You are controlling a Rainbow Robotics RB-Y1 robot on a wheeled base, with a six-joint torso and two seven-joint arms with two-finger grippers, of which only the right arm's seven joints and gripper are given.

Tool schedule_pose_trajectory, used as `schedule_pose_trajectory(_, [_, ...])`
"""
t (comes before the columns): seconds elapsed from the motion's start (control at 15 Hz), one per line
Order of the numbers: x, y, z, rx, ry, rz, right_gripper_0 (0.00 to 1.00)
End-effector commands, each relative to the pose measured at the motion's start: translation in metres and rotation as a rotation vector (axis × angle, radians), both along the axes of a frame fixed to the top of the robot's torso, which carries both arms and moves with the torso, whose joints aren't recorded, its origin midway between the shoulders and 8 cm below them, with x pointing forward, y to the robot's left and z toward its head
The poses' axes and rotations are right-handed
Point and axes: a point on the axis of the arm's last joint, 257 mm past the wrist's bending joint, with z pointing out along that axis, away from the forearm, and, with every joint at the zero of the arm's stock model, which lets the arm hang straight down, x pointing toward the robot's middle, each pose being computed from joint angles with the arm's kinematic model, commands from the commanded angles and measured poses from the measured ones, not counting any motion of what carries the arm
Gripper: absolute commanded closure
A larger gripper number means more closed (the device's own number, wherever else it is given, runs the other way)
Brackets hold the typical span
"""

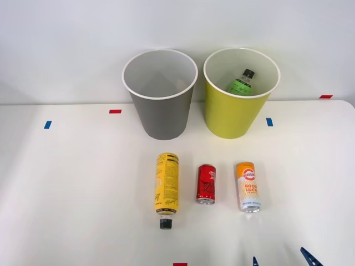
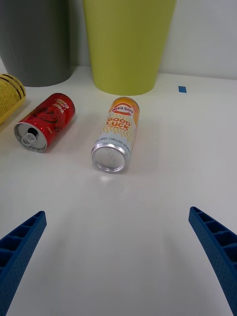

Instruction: Put cans in the gray bin, plastic bottles in the light green bin

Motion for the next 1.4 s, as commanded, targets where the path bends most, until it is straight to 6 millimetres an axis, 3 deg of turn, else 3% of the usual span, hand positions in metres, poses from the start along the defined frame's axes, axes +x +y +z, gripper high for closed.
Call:
schedule_pose_trajectory(0.07, [0.0000, 0.0000, 0.0000, 0.000, 0.000, 0.000, 0.00])
schedule_pose_trajectory(1.4, [0.0000, 0.0000, 0.0000, 0.000, 0.000, 0.000, 0.00])
